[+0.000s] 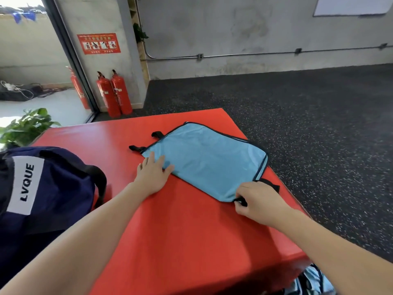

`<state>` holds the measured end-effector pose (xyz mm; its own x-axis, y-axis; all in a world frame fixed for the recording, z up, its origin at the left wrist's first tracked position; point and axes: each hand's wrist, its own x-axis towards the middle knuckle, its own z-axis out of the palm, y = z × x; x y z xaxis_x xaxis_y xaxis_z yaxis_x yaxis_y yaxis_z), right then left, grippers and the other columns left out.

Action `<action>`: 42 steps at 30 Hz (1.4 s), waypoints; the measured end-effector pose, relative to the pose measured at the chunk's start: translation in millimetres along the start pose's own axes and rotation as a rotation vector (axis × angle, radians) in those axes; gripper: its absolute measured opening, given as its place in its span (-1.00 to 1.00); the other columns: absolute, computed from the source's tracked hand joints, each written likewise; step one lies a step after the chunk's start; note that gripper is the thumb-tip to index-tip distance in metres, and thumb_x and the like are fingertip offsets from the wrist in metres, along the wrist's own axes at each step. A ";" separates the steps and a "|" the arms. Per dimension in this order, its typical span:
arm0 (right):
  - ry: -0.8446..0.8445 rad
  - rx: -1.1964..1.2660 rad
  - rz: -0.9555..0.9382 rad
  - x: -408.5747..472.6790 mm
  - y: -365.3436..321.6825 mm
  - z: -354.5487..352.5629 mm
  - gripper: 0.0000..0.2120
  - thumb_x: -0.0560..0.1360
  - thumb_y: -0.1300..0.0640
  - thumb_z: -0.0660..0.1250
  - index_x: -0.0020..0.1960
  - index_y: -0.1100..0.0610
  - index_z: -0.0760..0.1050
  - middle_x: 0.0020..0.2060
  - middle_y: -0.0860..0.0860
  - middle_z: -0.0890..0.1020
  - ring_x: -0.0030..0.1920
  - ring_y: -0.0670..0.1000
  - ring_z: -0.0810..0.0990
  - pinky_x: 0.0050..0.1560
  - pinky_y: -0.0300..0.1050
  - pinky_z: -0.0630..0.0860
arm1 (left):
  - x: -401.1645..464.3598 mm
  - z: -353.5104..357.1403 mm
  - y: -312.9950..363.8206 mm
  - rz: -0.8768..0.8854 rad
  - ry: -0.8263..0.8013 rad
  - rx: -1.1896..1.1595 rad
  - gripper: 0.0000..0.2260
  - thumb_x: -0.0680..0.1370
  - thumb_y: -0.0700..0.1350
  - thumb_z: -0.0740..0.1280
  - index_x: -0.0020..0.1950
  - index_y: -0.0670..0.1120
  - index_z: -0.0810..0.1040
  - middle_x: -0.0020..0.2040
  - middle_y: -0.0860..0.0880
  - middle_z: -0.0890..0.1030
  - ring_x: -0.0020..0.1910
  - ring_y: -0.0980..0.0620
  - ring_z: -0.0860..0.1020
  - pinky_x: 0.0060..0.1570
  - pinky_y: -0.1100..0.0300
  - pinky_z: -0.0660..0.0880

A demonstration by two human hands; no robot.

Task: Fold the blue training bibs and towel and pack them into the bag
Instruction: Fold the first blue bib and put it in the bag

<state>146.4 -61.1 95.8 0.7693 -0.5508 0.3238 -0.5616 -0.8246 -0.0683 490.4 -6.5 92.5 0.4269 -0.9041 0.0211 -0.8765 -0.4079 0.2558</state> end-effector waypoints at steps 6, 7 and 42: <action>-0.190 0.081 -0.004 21.0 -67.0 -7.6 -0.85 0.47 -0.02 0.27 -0.12 0.04 0.53 -0.15 -0.04 0.60 -0.10 0.06 0.59 -0.15 -0.06 0.42 | -77.3 -7.8 3.4 0.126 0.025 -0.074 -0.46 0.64 0.27 0.11 0.58 0.10 0.25 0.64 -0.05 0.08 0.59 -0.12 0.10 0.56 -0.11 0.02; -0.206 0.106 -0.007 23.8 -83.6 -7.7 -0.83 0.48 -0.03 0.26 -0.08 0.04 0.55 -0.11 -0.04 0.62 -0.08 0.06 0.59 -0.12 -0.05 0.45 | -92.9 -9.7 0.0 0.154 0.037 -0.096 -0.49 0.65 0.24 0.14 0.56 0.10 0.28 0.63 -0.03 0.13 0.59 -0.10 0.13 0.55 -0.10 0.05; -0.290 -0.106 -0.128 -38.2 -39.5 -31.9 -0.86 0.57 0.06 0.25 0.01 0.08 0.55 -0.03 -0.05 0.57 0.05 0.02 0.52 0.08 -0.06 0.42 | -221.1 -36.7 -36.3 0.026 -0.057 -0.263 -0.66 0.42 -0.11 0.56 0.19 -0.02 0.69 -0.17 0.12 0.56 -0.17 0.15 0.50 -0.21 0.49 0.35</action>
<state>129.4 -3.4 116.2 0.8820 -0.4696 0.0399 -0.4712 -0.8801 0.0586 436.1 212.9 114.1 0.3852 -0.9226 -0.0219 -0.7956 -0.3440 0.4987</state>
